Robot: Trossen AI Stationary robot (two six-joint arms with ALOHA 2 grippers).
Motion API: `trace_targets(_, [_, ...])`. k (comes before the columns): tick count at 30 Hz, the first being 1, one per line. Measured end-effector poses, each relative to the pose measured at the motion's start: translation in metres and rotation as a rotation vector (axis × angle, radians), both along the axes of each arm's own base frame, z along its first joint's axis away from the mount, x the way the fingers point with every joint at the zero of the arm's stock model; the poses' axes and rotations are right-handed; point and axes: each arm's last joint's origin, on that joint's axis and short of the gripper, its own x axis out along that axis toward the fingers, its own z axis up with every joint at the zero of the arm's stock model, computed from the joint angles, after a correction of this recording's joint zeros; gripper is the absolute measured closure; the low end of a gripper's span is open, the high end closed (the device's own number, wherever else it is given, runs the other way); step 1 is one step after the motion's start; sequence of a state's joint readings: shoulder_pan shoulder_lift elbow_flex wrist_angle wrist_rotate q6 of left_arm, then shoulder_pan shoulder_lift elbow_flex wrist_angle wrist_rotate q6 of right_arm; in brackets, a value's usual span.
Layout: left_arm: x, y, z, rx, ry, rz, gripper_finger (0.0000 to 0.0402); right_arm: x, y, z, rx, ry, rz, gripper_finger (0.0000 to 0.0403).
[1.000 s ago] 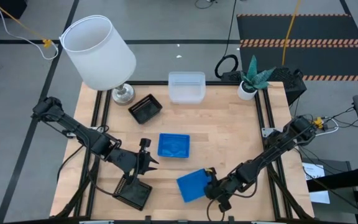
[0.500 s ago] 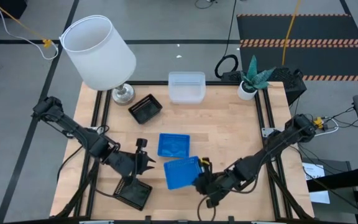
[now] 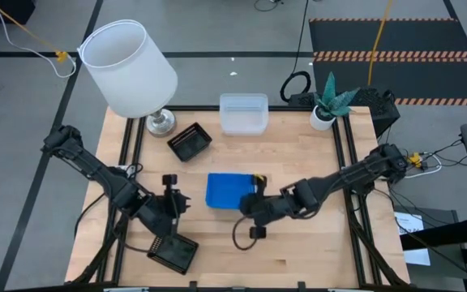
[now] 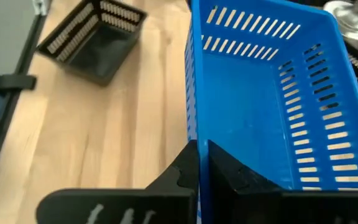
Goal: Stack baskets by color
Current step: Stack the bottom blue bin on the top blue bin
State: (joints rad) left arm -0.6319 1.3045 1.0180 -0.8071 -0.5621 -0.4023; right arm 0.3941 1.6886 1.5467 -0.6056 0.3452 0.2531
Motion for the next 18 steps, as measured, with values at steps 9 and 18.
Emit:
trace_targets(9, [-0.014,0.005,-0.004,0.068,0.015,0.167,0.0300,0.009,-0.012,-0.017,0.032,-0.061,-0.037,0.0398])
trace_targets(18, [-0.020,0.011,-0.020,0.120,0.038,0.198,0.0300,0.014,-0.024,-0.033,0.037,-0.094,-0.067,0.0398])
